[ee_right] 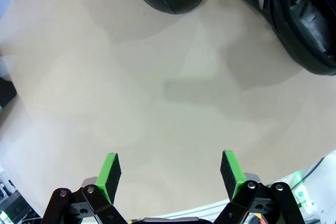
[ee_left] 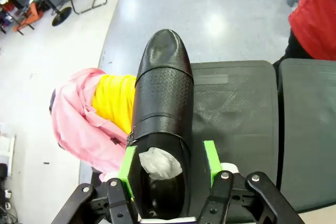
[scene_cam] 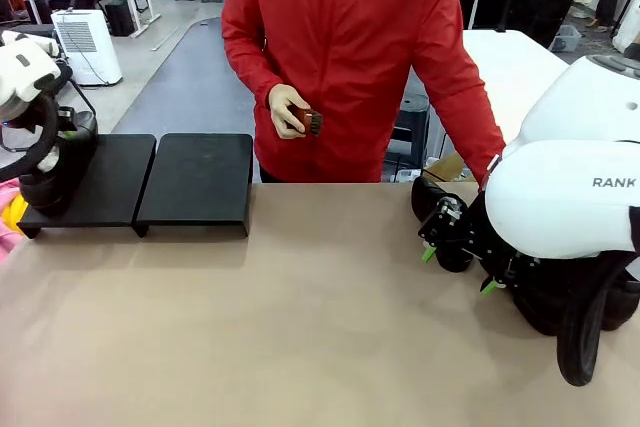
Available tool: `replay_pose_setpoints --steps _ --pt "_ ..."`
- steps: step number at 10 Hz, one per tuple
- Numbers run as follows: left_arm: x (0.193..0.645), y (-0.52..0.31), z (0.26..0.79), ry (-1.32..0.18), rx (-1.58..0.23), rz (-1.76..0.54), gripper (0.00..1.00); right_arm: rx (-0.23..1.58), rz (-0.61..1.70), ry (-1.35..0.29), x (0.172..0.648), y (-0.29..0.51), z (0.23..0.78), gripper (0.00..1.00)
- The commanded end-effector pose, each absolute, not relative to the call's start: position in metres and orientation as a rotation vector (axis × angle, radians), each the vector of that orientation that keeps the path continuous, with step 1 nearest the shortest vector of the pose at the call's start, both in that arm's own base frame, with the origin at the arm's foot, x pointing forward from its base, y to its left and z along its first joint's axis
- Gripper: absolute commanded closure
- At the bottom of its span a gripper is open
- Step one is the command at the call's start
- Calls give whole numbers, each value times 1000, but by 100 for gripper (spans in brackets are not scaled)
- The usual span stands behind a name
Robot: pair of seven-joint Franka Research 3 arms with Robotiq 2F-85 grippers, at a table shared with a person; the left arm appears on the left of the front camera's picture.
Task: Organize the shoes by placing them on the stand.
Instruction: Place the Shoe from the middle of the table onto the Shoes Stand, then pick up one Shoe and place it in the middle of the table.
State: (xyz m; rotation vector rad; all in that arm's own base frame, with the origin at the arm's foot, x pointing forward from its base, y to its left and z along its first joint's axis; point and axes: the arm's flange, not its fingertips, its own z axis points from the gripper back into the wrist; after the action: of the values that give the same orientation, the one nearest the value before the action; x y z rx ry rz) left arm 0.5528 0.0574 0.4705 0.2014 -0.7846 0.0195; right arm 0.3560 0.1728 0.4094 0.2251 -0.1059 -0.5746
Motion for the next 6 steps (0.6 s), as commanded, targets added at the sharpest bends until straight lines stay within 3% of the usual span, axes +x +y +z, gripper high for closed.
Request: replay_pose_setpoints --steps 1,6 --pt "565 59 454 -746 214 5 36 234 -554 -114 357 172 410 0" --pt "565 59 454 -746 214 5 36 234 -554 -114 357 172 410 0"
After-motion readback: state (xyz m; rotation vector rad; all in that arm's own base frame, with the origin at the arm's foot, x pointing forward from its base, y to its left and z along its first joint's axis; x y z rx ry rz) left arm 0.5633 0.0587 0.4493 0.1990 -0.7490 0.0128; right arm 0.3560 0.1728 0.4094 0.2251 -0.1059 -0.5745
